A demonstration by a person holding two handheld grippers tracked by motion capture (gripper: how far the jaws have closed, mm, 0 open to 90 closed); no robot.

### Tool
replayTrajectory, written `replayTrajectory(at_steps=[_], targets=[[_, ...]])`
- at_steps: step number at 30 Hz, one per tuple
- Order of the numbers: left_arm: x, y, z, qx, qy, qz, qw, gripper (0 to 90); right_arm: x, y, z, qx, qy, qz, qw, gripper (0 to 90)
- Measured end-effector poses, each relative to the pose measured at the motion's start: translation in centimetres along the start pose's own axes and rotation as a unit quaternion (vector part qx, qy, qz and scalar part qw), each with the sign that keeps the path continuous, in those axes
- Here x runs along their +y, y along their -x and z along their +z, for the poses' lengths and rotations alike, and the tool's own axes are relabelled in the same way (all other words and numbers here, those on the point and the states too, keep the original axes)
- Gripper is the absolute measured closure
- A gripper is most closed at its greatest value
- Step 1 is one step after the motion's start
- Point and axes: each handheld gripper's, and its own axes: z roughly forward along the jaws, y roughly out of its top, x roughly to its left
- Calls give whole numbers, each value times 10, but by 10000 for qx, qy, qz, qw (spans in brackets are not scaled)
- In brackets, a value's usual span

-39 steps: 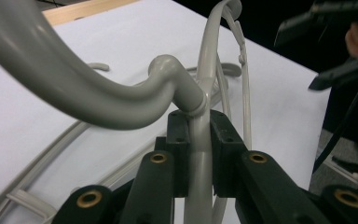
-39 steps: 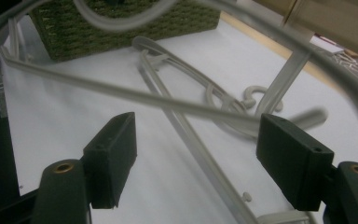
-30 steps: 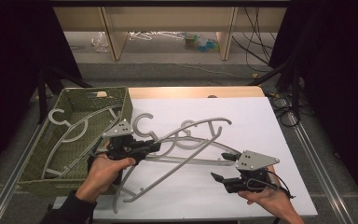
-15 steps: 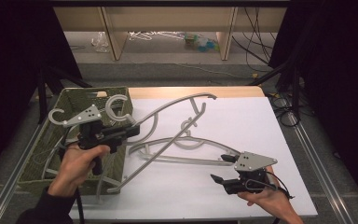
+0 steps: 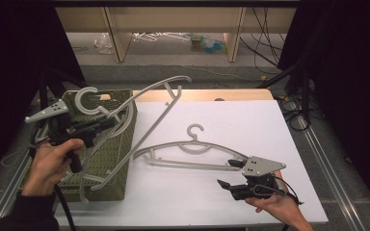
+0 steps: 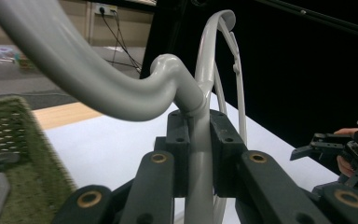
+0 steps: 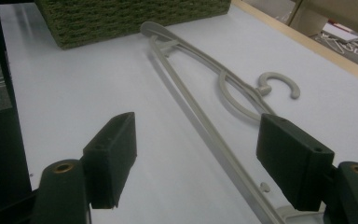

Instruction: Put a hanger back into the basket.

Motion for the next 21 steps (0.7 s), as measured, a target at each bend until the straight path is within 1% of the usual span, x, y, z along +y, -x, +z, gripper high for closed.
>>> replayTrajectory(at_steps=[2,4,7,10,14,16,18,19,21], targets=[[3,-7,-4,96,-31,-13,9999,798,-2,0,2,16,-113,-3,9999,297],[7,-14,-8,267,-96,65,9996,798,-2,0,4,49,-96,-28,9999,297],[15,-23,-13,450,-168,93,9988,798,-1,0,4,47,-56,-27,10000,295],[21,-30,-17,559,-156,118,9982,798,-1,0,5,30,-54,-5,10000,292],[30,-40,-21,852,-225,278,9957,798,-1,0,4,62,-87,-2,9999,290],[34,-47,-22,1017,-303,362,9937,798,-1,-1,5,84,-81,-14,9999,290],[36,-54,-23,1153,-337,379,9920,798,-1,0,5,61,-69,-9,10000,290],[36,-58,-23,1198,-345,364,9915,798,-1,0,5,74,-102,-3,9999,290],[36,-65,-25,1274,-331,415,9904,798,-1,0,5,79,-96,-5,9999,290]])
